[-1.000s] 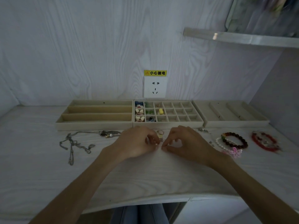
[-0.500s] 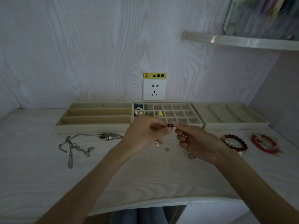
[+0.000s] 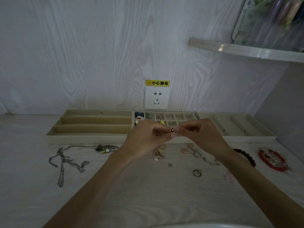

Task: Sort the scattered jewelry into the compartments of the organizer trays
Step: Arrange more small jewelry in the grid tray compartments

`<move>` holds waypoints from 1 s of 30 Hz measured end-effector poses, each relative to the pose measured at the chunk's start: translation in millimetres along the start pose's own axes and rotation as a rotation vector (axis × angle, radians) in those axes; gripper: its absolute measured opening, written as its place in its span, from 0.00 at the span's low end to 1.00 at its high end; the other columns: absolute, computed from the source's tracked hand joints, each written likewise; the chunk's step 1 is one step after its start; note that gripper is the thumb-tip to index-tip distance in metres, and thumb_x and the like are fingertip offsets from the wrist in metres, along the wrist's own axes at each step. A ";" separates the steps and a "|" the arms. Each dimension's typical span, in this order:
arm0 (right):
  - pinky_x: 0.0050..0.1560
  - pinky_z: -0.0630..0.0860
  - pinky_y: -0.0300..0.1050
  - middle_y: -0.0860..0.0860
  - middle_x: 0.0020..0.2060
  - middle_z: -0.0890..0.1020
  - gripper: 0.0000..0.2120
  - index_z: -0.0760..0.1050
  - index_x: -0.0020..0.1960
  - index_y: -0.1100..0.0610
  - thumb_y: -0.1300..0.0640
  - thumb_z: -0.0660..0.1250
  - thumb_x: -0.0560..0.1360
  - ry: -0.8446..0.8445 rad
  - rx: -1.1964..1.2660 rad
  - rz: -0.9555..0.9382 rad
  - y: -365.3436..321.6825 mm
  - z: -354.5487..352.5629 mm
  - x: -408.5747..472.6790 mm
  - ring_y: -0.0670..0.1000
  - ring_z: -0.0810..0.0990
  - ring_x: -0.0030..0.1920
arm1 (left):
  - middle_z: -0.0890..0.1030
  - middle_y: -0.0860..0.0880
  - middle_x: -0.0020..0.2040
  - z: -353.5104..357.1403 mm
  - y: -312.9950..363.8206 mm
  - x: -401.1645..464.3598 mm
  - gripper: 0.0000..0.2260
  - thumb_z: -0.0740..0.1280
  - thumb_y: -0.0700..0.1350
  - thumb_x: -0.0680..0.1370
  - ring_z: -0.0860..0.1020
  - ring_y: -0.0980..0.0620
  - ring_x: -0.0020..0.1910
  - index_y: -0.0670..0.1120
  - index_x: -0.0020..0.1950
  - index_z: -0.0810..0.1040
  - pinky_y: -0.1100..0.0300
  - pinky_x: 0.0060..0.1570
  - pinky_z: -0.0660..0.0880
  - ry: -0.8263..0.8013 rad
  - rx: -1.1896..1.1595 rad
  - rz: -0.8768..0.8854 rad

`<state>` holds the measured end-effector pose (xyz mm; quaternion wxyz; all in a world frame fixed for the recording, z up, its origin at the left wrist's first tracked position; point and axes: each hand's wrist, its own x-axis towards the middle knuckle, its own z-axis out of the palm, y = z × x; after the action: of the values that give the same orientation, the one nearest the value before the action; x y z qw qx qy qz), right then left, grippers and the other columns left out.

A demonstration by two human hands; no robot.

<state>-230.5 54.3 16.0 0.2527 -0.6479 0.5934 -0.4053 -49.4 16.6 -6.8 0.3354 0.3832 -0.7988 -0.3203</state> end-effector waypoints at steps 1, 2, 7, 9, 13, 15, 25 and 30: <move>0.31 0.73 0.29 0.42 0.32 0.83 0.04 0.84 0.44 0.51 0.54 0.72 0.70 0.023 -0.012 -0.015 2.3 -0.4 9.8 0.40 0.79 0.31 | 0.83 0.60 0.45 -4.7 -7.1 2.3 0.09 0.67 0.55 0.76 0.80 0.63 0.43 0.55 0.52 0.83 0.59 0.49 0.77 0.034 0.035 -0.020; 0.31 0.71 0.26 0.43 0.34 0.83 0.05 0.83 0.46 0.53 0.55 0.72 0.71 0.058 -0.025 -0.020 5.8 -2.1 21.4 0.37 0.78 0.30 | 0.83 0.59 0.47 -10.2 -15.7 3.8 0.10 0.64 0.55 0.77 0.79 0.62 0.43 0.55 0.54 0.82 0.60 0.47 0.76 0.093 0.100 -0.066; 0.39 0.73 0.31 0.47 0.40 0.84 0.06 0.84 0.47 0.52 0.52 0.71 0.72 0.054 -0.355 -0.084 28.5 -15.2 83.7 0.39 0.77 0.36 | 0.82 0.50 0.50 -28.6 -54.6 6.8 0.12 0.62 0.48 0.79 0.79 0.50 0.45 0.55 0.60 0.79 0.61 0.40 0.71 0.348 0.406 -0.339; 0.40 0.72 0.38 0.47 0.40 0.84 0.06 0.84 0.46 0.51 0.51 0.70 0.73 -0.011 -0.485 -0.097 35.8 -14.9 98.2 0.40 0.76 0.36 | 0.83 0.51 0.50 -28.4 -59.7 8.1 0.12 0.62 0.49 0.78 0.80 0.49 0.46 0.56 0.60 0.79 0.61 0.40 0.72 0.365 0.420 -0.353; 0.42 0.69 0.42 0.46 0.43 0.80 0.08 0.82 0.49 0.53 0.51 0.67 0.75 -0.120 -0.779 -0.173 35.2 -9.4 110.3 0.45 0.75 0.41 | 0.83 0.50 0.49 -29.1 -63.8 7.0 0.10 0.65 0.50 0.77 0.80 0.48 0.47 0.53 0.56 0.81 0.60 0.40 0.72 0.428 0.462 -0.317; 0.43 0.67 0.41 0.47 0.45 0.79 0.09 0.82 0.51 0.54 0.51 0.66 0.76 -0.160 -0.864 -0.196 34.1 -5.0 114.1 0.47 0.75 0.44 | 0.83 0.49 0.51 -31.8 -65.0 5.7 0.11 0.67 0.52 0.76 0.79 0.47 0.50 0.51 0.56 0.82 0.57 0.45 0.75 0.441 0.466 -0.305; 0.41 0.66 0.41 0.48 0.50 0.81 0.10 0.81 0.55 0.50 0.51 0.66 0.76 -0.272 -0.984 -0.263 34.6 11.3 123.9 0.44 0.72 0.43 | 0.82 0.52 0.55 -34.8 -69.0 4.8 0.15 0.67 0.57 0.75 0.79 0.50 0.53 0.54 0.59 0.79 0.58 0.48 0.74 0.404 0.371 -0.390; 0.41 0.66 0.40 0.46 0.48 0.82 0.09 0.82 0.53 0.47 0.50 0.68 0.74 -0.241 -0.943 -0.231 36.4 13.9 127.6 0.44 0.72 0.43 | 0.82 0.53 0.54 -34.7 -70.0 5.3 0.15 0.67 0.58 0.75 0.79 0.50 0.53 0.54 0.58 0.80 0.53 0.51 0.77 0.399 0.356 -0.387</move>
<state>-243.8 -78.2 7.8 -0.0476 -0.7954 0.6028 -0.0403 3.0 -31.7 -39.3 0.3459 0.6358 -0.6730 -0.1521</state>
